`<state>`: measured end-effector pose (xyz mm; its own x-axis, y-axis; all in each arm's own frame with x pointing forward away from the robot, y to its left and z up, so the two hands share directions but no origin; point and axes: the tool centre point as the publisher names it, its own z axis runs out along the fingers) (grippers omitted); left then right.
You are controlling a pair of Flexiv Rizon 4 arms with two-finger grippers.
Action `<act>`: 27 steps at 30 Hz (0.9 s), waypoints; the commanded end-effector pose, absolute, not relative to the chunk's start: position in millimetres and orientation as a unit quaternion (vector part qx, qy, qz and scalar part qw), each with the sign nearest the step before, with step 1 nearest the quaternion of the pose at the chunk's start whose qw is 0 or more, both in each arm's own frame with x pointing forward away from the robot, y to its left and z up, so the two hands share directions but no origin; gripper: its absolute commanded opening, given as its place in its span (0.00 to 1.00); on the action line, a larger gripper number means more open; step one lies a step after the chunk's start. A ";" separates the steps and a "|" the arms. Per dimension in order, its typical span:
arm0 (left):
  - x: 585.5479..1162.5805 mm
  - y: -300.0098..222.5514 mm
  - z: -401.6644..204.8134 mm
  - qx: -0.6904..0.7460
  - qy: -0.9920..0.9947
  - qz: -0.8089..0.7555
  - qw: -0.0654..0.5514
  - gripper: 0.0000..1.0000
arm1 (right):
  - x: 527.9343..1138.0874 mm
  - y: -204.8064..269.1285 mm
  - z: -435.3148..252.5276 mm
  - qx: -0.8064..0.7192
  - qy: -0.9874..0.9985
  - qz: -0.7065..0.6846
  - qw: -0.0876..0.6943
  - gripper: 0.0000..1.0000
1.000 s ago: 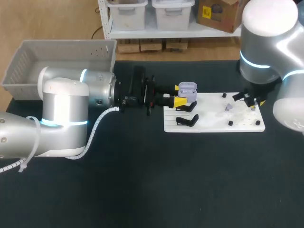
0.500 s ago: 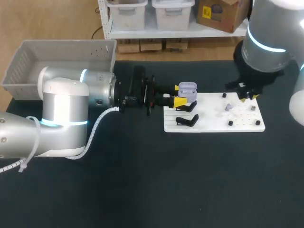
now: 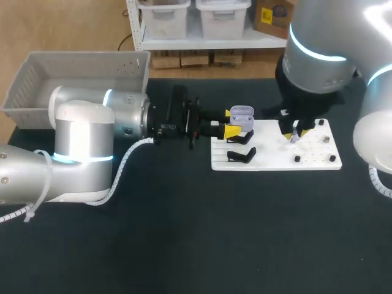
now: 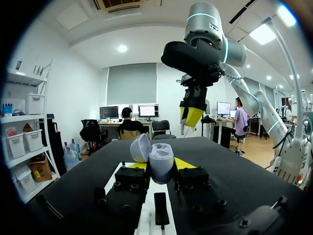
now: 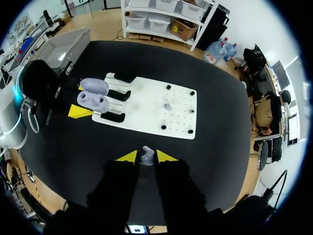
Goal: Pick up each earbud case from the left stands, insert the matching earbuds, close the lid, and place the case in the box.
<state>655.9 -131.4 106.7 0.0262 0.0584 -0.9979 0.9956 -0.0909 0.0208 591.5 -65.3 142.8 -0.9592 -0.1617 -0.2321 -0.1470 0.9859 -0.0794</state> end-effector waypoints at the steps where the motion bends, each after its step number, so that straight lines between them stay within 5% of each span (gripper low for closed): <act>1: 655.0 -131.4 105.9 0.542 0.485 -0.500 0.470 0.00 | 592.0 -65.1 142.0 -0.077 0.989 -0.031 0.120 0.00; 27: 633.0 -138.0 99.5 0.543 0.461 -0.511 0.481 0.00 | 595.1 -2.5 163.0 0.130 0.987 -0.041 0.084 0.00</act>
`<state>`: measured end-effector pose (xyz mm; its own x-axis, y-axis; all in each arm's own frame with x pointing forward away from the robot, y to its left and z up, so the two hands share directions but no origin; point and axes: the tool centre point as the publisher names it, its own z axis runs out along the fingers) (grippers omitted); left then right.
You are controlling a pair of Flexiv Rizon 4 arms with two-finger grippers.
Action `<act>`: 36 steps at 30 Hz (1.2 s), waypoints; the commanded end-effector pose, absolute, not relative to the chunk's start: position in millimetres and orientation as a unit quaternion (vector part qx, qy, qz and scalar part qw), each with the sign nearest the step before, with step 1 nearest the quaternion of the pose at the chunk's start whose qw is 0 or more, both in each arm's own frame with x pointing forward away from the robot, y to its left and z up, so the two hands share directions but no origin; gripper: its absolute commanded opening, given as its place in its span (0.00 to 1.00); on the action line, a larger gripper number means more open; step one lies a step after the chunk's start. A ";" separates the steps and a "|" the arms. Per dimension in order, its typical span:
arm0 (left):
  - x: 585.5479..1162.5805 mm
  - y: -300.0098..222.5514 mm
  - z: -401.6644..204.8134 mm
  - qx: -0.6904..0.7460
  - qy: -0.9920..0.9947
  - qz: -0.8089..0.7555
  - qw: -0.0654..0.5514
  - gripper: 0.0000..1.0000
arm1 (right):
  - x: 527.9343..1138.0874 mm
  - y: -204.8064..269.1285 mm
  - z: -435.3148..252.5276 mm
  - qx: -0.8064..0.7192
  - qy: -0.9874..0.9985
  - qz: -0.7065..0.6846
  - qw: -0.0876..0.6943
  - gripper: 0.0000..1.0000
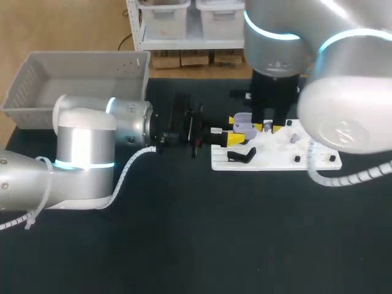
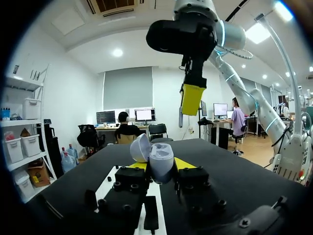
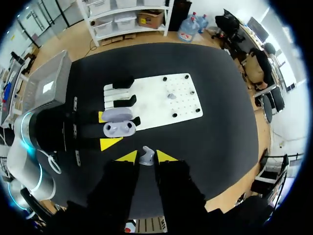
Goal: Pick up each earbud case from the left stands, insert the matching earbuds, close the lid, and place the case in the box.
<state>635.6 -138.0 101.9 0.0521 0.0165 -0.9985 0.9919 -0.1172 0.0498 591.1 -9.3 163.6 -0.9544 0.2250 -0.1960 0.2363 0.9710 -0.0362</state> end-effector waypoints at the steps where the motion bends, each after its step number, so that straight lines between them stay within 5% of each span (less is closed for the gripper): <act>1: 632.9 -138.1 99.4 0.543 0.461 -0.511 0.481 0.00 | 594.5 -2.0 162.3 0.135 0.987 -0.044 0.080 0.00; 36: 632.8 -138.1 99.4 0.541 0.463 -0.511 0.482 0.00 | 606.5 24.0 153.1 0.218 0.964 -0.139 0.063 0.00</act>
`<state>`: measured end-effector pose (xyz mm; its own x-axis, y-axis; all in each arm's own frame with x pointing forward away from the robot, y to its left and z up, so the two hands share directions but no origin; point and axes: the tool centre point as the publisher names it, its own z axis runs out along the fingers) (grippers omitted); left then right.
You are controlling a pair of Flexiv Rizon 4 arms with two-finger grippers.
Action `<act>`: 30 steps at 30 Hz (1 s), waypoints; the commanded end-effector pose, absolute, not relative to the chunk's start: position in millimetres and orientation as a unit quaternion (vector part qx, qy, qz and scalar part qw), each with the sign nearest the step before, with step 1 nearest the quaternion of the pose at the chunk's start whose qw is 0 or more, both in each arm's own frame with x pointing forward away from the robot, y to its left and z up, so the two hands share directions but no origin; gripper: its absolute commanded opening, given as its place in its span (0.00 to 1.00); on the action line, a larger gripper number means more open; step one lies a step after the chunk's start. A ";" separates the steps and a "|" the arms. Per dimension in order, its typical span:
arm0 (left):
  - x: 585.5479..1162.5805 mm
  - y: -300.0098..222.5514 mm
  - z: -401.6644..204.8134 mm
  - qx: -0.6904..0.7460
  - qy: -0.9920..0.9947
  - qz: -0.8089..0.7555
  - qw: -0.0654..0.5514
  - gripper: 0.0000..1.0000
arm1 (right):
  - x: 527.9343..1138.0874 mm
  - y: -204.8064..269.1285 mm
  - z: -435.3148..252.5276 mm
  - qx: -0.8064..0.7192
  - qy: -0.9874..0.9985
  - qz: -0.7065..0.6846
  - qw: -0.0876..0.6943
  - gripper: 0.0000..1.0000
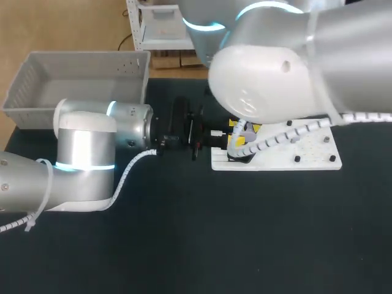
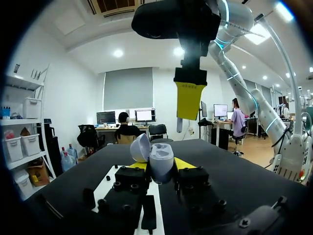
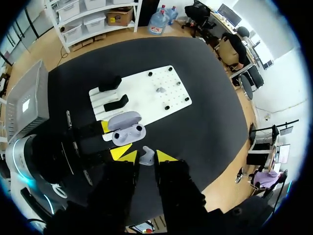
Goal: Pick up each earbud case from the left stands, insert the matching earbuds, close the lid, and place the case in the box.
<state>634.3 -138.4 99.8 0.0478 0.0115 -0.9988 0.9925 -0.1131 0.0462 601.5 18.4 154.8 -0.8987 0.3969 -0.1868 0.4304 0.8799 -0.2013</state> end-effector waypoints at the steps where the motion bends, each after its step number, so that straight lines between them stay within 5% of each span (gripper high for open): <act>1: 632.8 -138.1 99.4 0.541 0.463 -0.511 0.482 0.00 | 607.2 24.2 153.0 0.219 0.963 -0.143 0.062 0.00; 30: 632.8 -138.1 99.4 0.541 0.463 -0.511 0.482 0.00 | 623.4 18.3 143.2 0.244 0.957 -0.150 0.036 0.00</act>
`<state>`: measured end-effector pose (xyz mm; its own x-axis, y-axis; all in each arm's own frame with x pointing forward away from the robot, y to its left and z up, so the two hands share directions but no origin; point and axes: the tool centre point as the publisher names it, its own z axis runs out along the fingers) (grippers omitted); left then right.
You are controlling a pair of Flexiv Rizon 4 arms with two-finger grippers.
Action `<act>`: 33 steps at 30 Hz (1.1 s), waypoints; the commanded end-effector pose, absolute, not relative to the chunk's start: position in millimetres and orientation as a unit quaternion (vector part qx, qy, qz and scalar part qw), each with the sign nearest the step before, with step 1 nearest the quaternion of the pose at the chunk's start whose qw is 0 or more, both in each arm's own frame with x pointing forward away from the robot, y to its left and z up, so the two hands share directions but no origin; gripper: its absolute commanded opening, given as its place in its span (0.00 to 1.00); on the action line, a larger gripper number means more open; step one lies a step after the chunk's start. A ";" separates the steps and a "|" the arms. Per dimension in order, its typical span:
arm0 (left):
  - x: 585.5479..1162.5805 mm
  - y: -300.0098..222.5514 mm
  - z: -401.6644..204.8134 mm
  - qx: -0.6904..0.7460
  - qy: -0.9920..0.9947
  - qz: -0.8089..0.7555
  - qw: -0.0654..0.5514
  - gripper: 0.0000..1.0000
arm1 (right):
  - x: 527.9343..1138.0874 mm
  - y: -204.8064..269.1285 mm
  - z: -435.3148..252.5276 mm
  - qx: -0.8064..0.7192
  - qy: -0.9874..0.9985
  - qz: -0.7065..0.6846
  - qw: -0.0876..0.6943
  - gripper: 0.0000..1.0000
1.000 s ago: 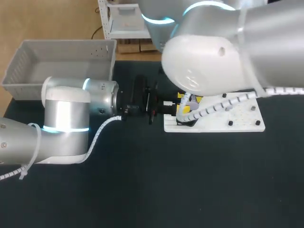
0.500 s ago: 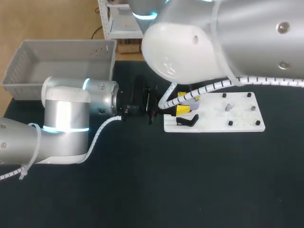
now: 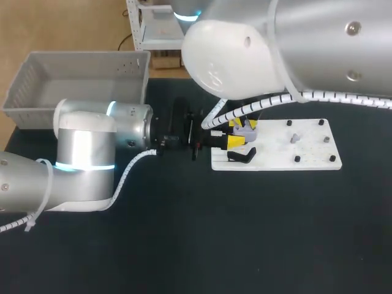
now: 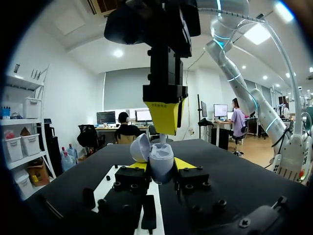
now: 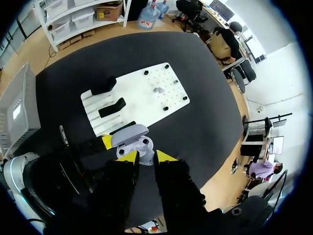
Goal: Pick up each earbud case from the left stands, insert the matching earbuds, close the lid, and place the case in the box.
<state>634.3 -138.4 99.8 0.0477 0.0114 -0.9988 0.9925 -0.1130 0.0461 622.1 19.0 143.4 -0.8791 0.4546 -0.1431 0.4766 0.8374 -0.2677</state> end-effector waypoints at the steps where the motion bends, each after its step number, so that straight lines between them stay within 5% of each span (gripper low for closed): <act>1: 632.8 -138.1 99.4 0.541 0.463 -0.511 0.482 0.00 | 623.7 18.0 143.1 0.245 0.957 -0.149 0.036 0.00; 26: 632.8 -138.1 99.4 0.541 0.463 -0.511 0.482 0.00 | 631.3 12.8 130.7 0.247 0.957 -0.148 0.028 0.00; 30: 632.8 -138.1 99.4 0.541 0.463 -0.511 0.482 0.00 | 628.2 14.4 130.8 0.243 0.960 -0.134 0.019 0.69; 32: 632.8 -138.1 99.4 0.541 0.463 -0.511 0.482 0.00 | 623.8 15.0 133.7 0.241 0.962 -0.128 0.023 0.93; 33: 632.8 -138.1 99.4 0.541 0.463 -0.511 0.482 0.00 | 620.0 15.2 135.6 0.240 0.963 -0.120 0.023 0.95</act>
<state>634.3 -138.3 99.9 0.0476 0.0111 -0.9988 0.9925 -0.1129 0.0460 629.3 19.8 131.5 -0.8831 0.4588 -0.0979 0.4682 0.8493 -0.2440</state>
